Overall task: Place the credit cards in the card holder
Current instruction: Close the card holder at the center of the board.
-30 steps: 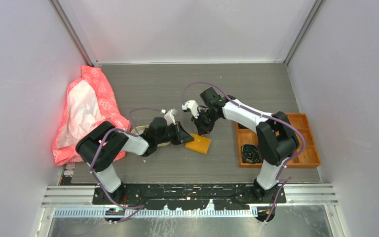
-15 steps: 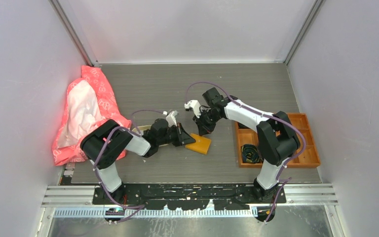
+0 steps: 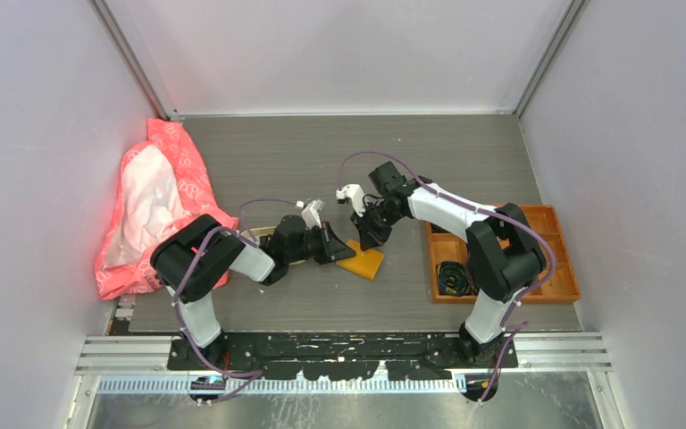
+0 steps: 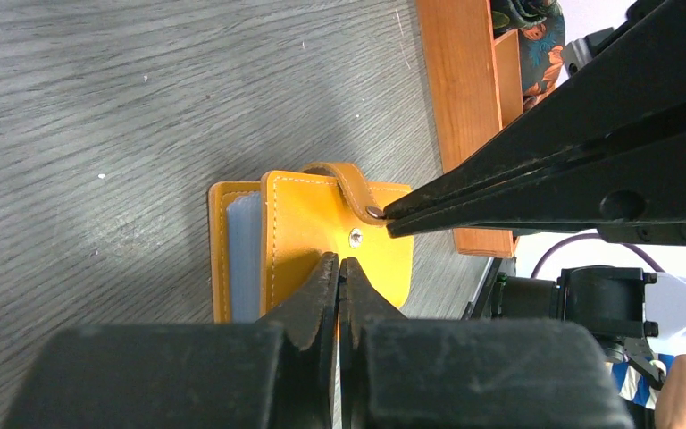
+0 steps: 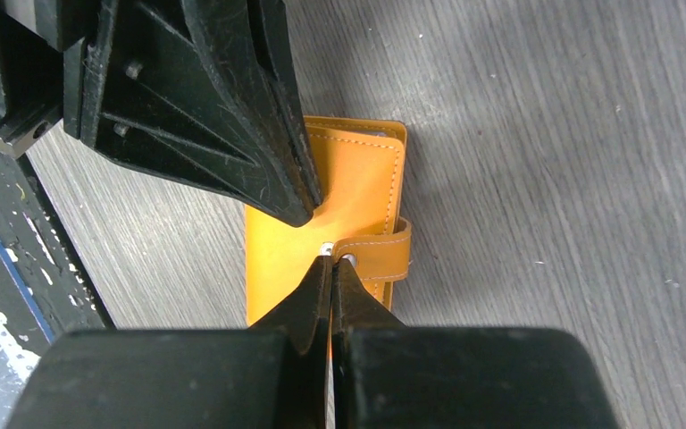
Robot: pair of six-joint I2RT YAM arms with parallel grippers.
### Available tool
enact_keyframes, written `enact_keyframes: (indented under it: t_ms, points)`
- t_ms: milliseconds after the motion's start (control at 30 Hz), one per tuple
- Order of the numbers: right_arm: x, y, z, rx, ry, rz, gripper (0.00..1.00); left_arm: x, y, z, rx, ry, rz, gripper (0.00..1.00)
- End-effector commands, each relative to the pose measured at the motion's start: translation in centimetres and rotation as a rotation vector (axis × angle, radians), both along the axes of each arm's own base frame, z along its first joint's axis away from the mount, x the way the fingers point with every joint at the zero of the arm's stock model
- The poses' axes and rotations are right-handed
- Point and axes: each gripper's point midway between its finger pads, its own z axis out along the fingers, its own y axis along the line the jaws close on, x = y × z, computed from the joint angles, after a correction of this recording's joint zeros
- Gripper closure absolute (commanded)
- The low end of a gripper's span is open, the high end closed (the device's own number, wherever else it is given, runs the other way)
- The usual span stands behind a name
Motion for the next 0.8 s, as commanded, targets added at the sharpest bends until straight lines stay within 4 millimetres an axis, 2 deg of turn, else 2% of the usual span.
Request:
enact_keyframes:
  t_ms: [0, 233, 767]
  points:
    - [-0.9, 0.7, 1.3, 0.048, -0.007, 0.022, 0.99, 0.3, 0.6, -1.7, 0.057, 0.009, 0.033, 1.0]
    - [-1.6, 0.3, 0.8, 0.03, -0.001, 0.029, 0.99, 0.3, 0.6, -1.7, 0.058, 0.007, 0.031, 1.0]
    - [-2.7, 1.0, 1.1, 0.052, 0.03, 0.043, 0.99, 0.2, 0.6, -1.4, 0.05, -0.005, 0.024, 1.0]
